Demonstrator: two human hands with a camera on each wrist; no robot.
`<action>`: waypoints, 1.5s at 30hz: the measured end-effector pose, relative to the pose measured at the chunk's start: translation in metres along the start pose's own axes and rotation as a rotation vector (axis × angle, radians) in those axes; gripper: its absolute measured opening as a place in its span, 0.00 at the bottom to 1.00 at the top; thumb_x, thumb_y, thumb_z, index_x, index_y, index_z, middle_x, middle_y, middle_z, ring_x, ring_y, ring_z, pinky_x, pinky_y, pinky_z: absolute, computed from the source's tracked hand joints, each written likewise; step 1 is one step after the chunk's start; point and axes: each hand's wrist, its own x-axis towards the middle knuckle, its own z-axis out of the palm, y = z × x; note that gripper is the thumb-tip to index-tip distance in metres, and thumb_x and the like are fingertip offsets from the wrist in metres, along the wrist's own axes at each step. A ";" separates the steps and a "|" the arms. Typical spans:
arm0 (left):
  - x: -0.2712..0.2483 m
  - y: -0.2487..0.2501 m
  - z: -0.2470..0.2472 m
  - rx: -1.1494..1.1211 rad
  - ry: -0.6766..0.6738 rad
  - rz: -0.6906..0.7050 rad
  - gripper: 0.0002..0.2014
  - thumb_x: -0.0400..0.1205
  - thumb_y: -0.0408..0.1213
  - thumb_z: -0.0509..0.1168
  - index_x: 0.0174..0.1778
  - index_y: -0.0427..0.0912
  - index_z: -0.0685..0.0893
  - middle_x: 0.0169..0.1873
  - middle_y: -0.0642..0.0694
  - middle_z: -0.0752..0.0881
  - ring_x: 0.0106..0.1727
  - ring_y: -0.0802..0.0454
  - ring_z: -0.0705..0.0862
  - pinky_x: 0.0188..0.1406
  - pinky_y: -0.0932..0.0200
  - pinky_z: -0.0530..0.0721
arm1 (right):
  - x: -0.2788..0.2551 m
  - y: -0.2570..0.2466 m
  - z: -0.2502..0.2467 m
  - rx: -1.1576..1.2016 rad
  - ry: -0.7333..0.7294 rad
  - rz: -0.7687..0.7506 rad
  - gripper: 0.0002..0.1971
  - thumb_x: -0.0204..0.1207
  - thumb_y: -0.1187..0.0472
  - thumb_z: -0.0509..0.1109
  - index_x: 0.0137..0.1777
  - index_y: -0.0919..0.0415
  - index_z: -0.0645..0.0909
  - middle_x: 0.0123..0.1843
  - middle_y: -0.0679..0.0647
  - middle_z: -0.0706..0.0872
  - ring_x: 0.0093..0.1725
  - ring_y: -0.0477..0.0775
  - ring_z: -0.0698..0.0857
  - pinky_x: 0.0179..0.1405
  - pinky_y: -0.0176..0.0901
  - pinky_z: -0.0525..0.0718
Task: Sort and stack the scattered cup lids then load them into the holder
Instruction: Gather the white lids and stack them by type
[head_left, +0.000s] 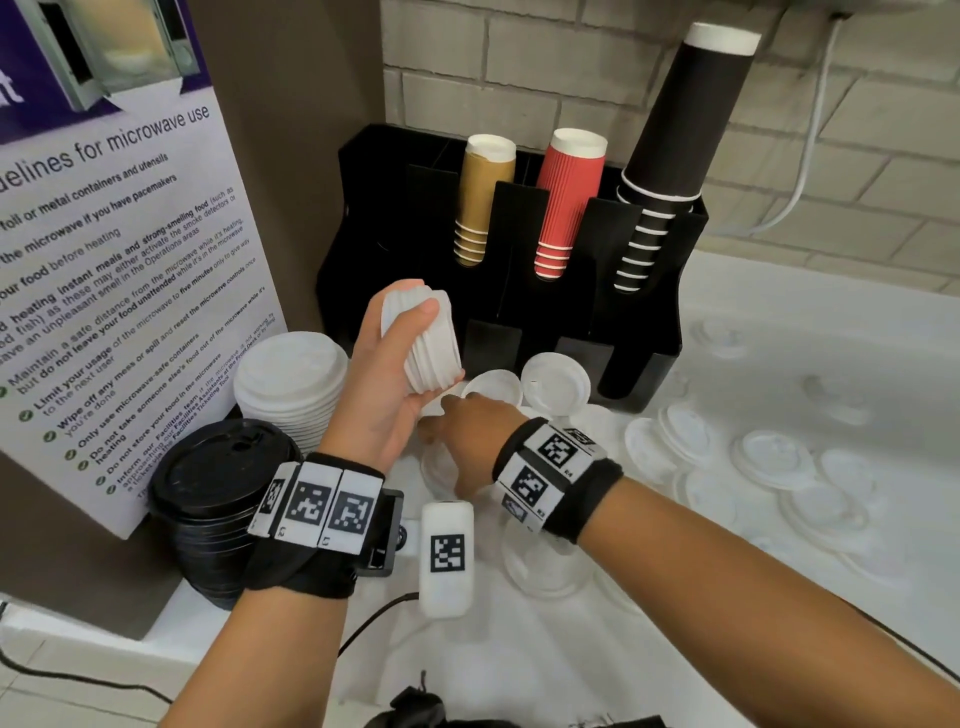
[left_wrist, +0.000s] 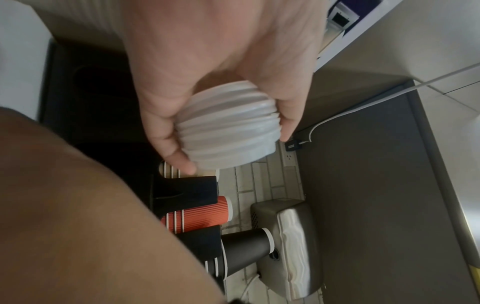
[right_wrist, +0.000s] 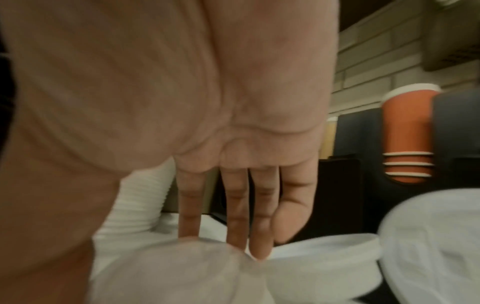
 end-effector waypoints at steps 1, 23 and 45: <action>0.000 0.000 -0.001 0.002 0.005 0.005 0.20 0.71 0.48 0.67 0.61 0.57 0.79 0.62 0.49 0.81 0.62 0.50 0.81 0.44 0.52 0.88 | -0.001 0.003 -0.001 0.039 0.010 0.005 0.37 0.65 0.50 0.79 0.74 0.51 0.69 0.61 0.57 0.75 0.59 0.60 0.78 0.43 0.48 0.77; -0.009 -0.024 0.013 0.106 -0.220 -0.206 0.25 0.76 0.50 0.66 0.71 0.52 0.78 0.66 0.40 0.85 0.67 0.40 0.83 0.65 0.35 0.80 | -0.091 0.046 -0.021 1.343 0.688 -0.073 0.27 0.65 0.63 0.74 0.66 0.48 0.76 0.63 0.49 0.81 0.65 0.51 0.80 0.60 0.51 0.85; 0.003 -0.012 0.002 0.041 -0.005 0.000 0.19 0.74 0.46 0.70 0.62 0.57 0.80 0.47 0.58 0.89 0.52 0.58 0.86 0.47 0.50 0.88 | -0.048 0.060 -0.037 0.874 0.448 0.100 0.09 0.80 0.63 0.67 0.54 0.62 0.87 0.56 0.50 0.84 0.59 0.48 0.81 0.67 0.46 0.76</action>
